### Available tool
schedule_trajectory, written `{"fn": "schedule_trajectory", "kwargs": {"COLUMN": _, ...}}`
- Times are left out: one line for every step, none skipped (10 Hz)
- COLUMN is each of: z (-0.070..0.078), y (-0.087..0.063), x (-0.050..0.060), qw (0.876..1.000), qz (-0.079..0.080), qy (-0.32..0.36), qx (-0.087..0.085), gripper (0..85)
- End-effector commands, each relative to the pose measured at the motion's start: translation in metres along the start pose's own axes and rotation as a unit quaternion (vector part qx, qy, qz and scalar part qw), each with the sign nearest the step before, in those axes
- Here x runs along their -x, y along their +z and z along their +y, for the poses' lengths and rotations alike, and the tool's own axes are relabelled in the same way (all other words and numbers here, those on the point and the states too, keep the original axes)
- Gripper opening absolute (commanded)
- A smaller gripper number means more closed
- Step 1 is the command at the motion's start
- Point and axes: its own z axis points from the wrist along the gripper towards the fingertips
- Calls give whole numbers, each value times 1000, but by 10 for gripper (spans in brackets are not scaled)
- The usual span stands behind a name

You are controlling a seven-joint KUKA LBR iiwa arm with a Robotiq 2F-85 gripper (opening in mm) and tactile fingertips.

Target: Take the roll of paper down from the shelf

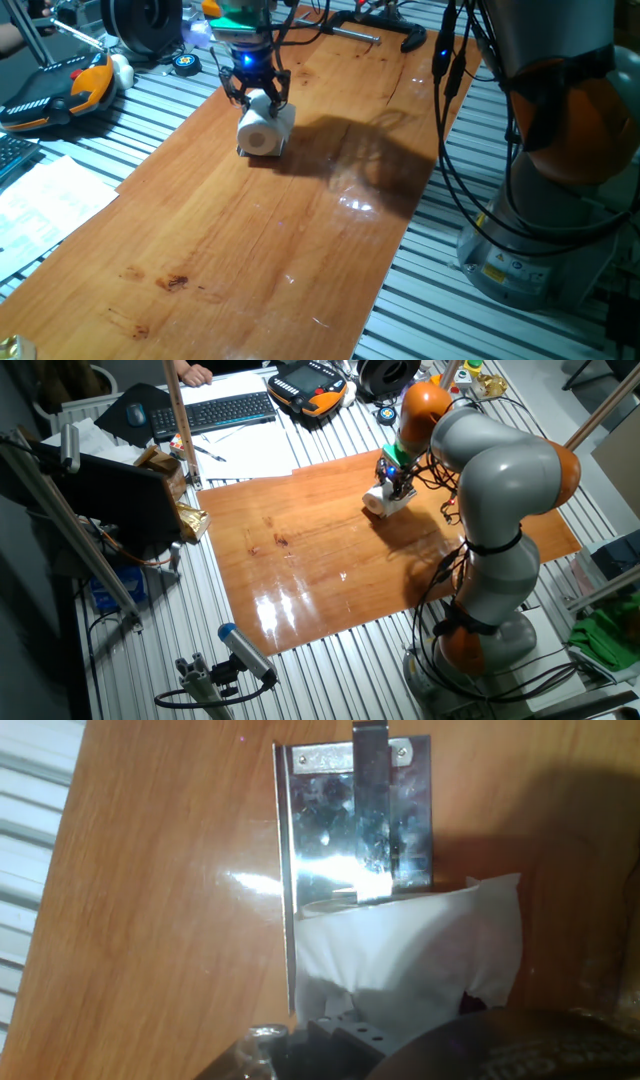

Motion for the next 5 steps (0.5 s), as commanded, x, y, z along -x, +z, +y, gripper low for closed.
{"fn": "schedule_trajectory", "kwargs": {"z": 0, "y": 0, "x": 0, "qw": 1000, "qz": 1, "qy": -7, "qx": 1, "gripper": 7}}
{"fn": "schedule_trajectory", "kwargs": {"z": 0, "y": 0, "x": 0, "qw": 1000, "qz": 27, "qy": -16, "qx": 0, "gripper": 7}}
{"fn": "schedule_trajectory", "kwargs": {"z": 0, "y": 0, "x": 0, "qw": 999, "qz": 44, "qy": -26, "qx": -5, "gripper": 7}}
{"fn": "schedule_trajectory", "kwargs": {"z": 0, "y": 0, "x": 0, "qw": 998, "qz": 63, "qy": -29, "qx": -9, "gripper": 7}}
{"fn": "schedule_trajectory", "kwargs": {"z": 0, "y": 0, "x": 0, "qw": 996, "qz": 86, "qy": -24, "qx": -10, "gripper": 7}}
